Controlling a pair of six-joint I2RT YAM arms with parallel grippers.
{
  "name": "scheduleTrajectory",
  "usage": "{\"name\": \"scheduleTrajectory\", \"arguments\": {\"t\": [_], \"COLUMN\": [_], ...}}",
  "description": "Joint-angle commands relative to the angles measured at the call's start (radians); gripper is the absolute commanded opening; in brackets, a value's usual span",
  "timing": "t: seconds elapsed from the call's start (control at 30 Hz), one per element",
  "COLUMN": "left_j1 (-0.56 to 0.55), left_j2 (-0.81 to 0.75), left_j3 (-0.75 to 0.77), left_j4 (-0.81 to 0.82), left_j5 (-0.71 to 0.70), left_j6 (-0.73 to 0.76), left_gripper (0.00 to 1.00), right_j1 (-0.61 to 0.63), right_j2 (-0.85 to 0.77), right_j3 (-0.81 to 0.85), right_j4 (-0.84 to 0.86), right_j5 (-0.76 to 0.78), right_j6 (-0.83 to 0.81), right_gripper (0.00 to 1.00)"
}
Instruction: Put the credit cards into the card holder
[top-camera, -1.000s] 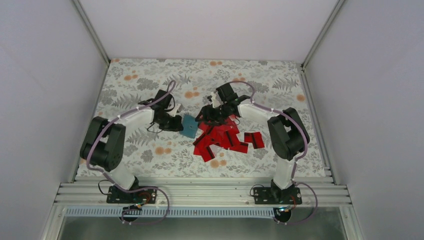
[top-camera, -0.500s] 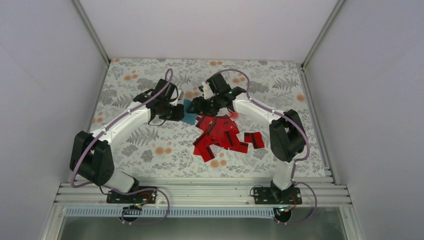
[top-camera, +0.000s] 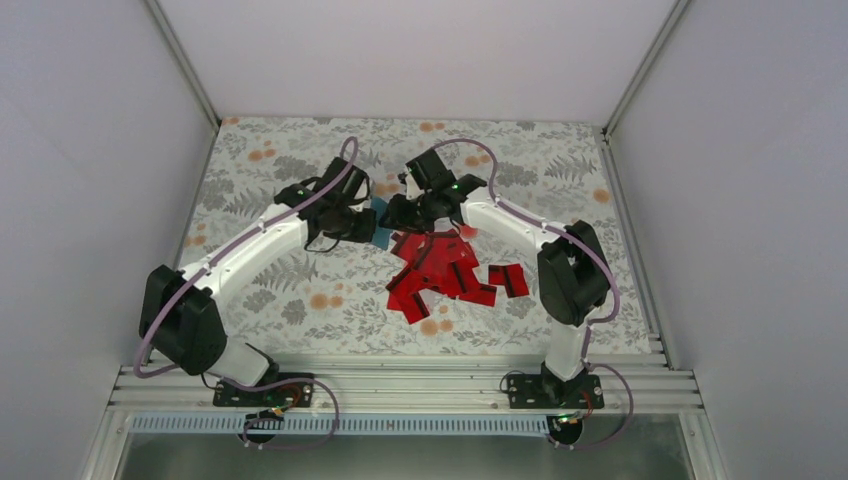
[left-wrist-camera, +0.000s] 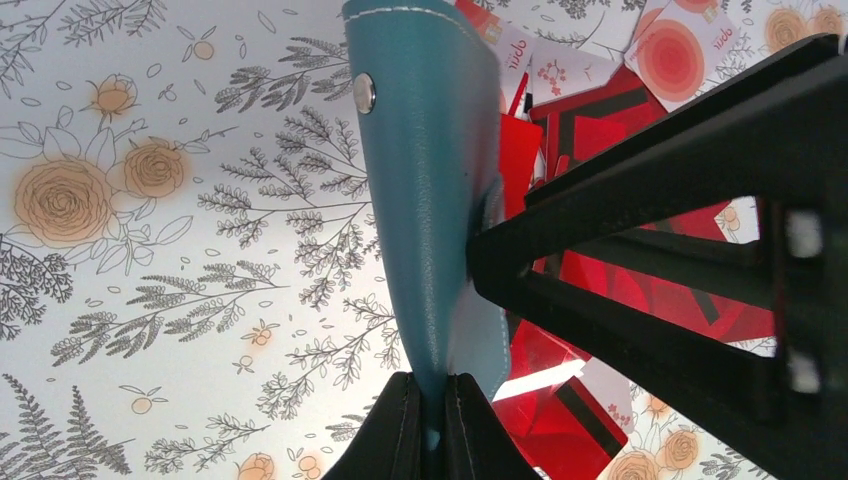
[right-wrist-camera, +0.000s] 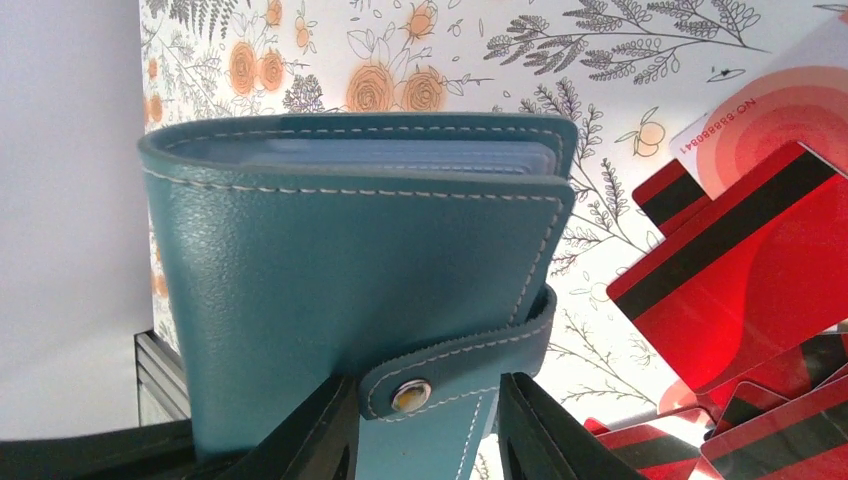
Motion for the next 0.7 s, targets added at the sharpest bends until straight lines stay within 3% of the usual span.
{"name": "scheduleTrajectory", "arguments": {"t": [0.0, 0.43, 0.67], "left_j1": [-0.022, -0.048, -0.048], "left_j2": [-0.051, -0.041, -0.039], "left_j3": [0.044, 0.067, 0.089], "left_j4": [0.005, 0.017, 0.011], "left_j5": [-0.010, -0.037, -0.048], "left_j6": [-0.009, -0.019, -0.024], "left_gripper": [0.02, 0.02, 0.03], "right_j1": [0.007, 0.011, 0.011], "right_j2": [-0.022, -0.029, -0.012], "right_j3": [-0.021, -0.064, -0.067], "right_j4": [-0.002, 0.021, -0.048], "right_j5": [0.050, 0.002, 0.056], "right_j6": [0.016, -0.003, -0.074], "right_gripper": [0.34, 0.04, 0.04]}}
